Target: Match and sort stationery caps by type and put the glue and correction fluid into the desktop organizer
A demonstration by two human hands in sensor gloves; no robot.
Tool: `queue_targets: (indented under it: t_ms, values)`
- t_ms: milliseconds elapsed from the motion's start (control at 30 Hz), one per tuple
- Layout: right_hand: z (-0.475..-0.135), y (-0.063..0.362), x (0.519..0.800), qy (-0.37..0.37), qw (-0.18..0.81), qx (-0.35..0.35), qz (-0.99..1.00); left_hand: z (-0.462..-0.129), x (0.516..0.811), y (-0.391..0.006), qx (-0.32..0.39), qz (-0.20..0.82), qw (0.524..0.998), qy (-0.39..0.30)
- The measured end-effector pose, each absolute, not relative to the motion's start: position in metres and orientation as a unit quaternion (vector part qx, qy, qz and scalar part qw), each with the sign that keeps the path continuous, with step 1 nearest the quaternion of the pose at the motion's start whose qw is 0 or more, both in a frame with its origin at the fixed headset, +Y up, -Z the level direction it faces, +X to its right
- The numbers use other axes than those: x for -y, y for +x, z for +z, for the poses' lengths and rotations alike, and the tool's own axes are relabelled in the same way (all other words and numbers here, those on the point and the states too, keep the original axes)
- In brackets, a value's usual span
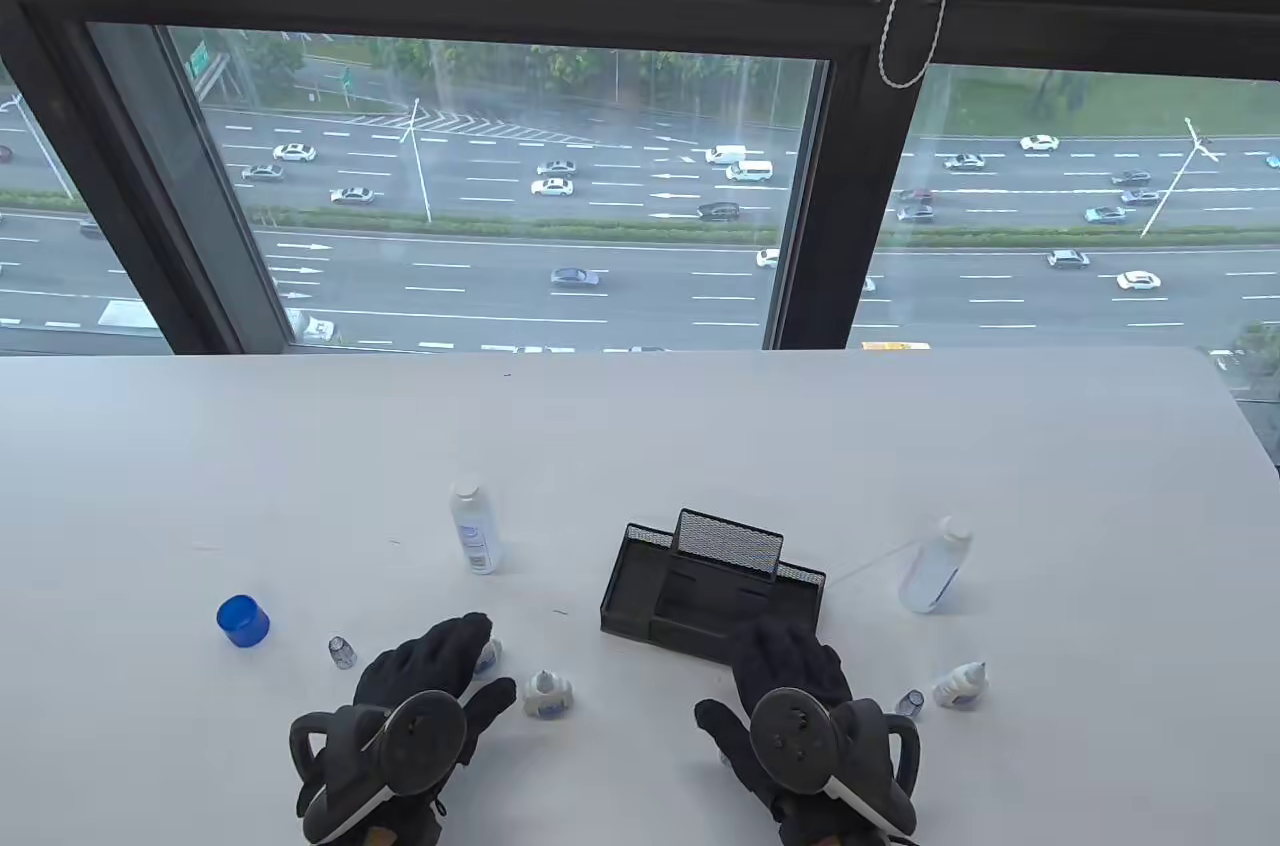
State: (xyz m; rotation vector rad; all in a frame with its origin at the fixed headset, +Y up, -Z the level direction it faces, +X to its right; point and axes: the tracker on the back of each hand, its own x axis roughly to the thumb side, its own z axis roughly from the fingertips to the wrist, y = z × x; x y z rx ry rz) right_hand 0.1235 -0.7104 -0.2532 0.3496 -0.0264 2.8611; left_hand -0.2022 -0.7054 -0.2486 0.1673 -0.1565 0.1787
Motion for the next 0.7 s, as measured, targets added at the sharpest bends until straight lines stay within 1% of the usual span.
queue_targets:
  t_ms: [133, 333, 500, 600, 700]
  values:
    - [-0.253, 0.122, 0.71, 0.117, 0.124, 0.011, 0.985, -0.248, 0.706, -0.202, 0.079, 0.089, 0.989, 0.082]
    - [-0.254, 0.126, 0.71, 0.109, 0.138, 0.009, 0.984, -0.251, 0.708, -0.203, 0.076, 0.119, 0.988, 0.069]
    - [-0.254, 0.126, 0.71, 0.107, 0.142, 0.004, 0.984, -0.251, 0.71, -0.202, 0.076, 0.101, 0.99, 0.066]
    - [-0.253, 0.127, 0.708, 0.104, 0.142, 0.008, 0.984, -0.252, 0.709, -0.204, 0.067, 0.099, 0.99, 0.069]
    - [-0.253, 0.129, 0.706, 0.104, 0.15, 0.009, 0.983, -0.259, 0.701, -0.21, 0.049, 0.131, 0.987, 0.079]
